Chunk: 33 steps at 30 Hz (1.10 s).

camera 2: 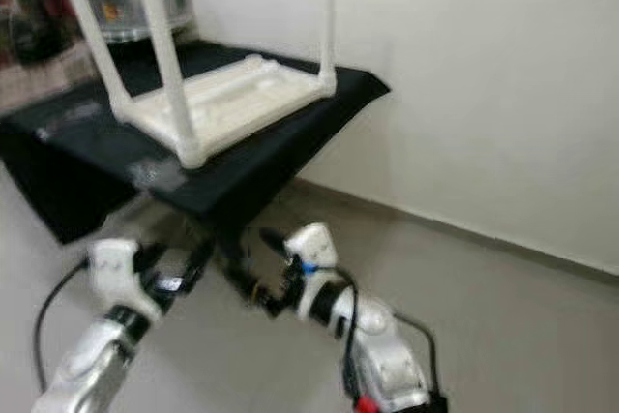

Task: Building children table

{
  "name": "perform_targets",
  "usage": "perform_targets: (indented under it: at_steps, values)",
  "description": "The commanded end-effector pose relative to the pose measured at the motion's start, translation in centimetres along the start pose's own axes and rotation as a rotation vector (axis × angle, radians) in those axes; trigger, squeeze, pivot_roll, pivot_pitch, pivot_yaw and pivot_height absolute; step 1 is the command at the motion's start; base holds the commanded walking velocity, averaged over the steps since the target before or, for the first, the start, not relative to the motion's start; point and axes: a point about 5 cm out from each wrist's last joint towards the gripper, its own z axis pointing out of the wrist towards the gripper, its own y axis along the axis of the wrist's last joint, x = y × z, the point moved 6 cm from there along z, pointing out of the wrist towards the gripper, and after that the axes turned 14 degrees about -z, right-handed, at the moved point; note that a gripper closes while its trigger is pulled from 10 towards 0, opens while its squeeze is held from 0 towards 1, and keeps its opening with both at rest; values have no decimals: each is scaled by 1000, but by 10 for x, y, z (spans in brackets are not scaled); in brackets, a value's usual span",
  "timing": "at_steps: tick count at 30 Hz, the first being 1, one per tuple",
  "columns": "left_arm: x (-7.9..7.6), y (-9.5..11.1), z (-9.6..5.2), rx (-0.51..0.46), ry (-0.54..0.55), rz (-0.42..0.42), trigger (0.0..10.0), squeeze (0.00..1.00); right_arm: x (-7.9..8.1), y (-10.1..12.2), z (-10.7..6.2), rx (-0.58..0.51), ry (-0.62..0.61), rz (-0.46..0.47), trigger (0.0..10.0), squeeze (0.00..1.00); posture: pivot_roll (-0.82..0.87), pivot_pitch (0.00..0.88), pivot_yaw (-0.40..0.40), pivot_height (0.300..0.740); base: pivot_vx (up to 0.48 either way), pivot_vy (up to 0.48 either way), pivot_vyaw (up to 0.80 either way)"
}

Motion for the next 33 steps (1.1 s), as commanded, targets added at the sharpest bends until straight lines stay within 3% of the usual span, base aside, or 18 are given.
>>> perform_targets:
  at_steps: [1, 22, 25, 29, 33]
  values:
    - [8, 1, -2, 8, 28, 15, 10000, 0, 5, 1, 6, -6, 10, 26, 10000, 0, 6, 0, 6, 740, 247, -409, 0]
    - [15, -2, -2, 22, 76, 8, 10000, 0, 5, 2, 7, -1, -2, 23, 10000, 0, 7, 0, 6, 740, 266, -396, 0]
    - [26, 0, -1, 20, 146, 13, 10000, 0, 2, 2, 8, 7, -17, 15, 10000, 0, 6, 0, 6, 740, 0, 0, 0]
    - [21, 0, -3, 16, 111, 9, 10000, 0, 5, 4, 7, 1, 9, -43, 10000, 0, 8, 0, 8, 740, 216, 0, 369]
    - [19, 0, -1, 14, 101, 15, 10000, 0, 6, 3, 8, -4, 11, -19, 10000, 0, 9, 0, 3, 740, 468, 0, 747]
